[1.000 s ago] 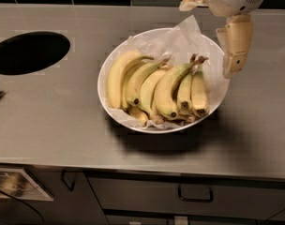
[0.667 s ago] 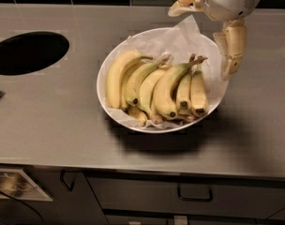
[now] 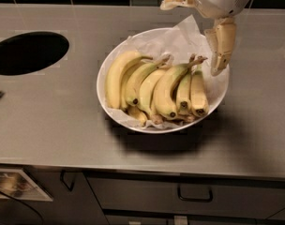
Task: Pick banana from white bowl
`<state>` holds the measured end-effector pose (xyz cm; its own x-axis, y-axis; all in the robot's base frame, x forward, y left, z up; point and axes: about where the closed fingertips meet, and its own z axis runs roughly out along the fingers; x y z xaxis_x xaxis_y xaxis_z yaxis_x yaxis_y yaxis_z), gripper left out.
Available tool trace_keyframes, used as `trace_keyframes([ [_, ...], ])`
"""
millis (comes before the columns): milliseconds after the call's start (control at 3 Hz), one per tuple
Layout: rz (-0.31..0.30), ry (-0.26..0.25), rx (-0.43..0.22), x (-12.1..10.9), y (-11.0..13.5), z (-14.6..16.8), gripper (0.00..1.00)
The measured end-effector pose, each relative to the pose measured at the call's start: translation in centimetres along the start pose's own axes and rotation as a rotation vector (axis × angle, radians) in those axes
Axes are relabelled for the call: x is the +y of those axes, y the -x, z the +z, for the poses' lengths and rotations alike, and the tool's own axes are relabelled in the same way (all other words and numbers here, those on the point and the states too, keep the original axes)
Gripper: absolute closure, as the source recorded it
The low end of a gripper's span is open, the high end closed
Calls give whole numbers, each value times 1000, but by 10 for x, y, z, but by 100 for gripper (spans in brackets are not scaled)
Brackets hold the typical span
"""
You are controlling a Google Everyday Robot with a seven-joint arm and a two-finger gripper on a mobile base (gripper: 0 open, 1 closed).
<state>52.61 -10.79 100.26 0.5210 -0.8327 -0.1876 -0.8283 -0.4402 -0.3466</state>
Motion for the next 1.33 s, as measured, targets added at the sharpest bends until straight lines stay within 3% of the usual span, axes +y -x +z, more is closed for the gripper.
trace_keyframes([
  [333,8,16,8,3,4,3,0],
  [1000,-11,95,17,9,20,10,23],
  [1333,-14,123,-9,10,21,21,26],
])
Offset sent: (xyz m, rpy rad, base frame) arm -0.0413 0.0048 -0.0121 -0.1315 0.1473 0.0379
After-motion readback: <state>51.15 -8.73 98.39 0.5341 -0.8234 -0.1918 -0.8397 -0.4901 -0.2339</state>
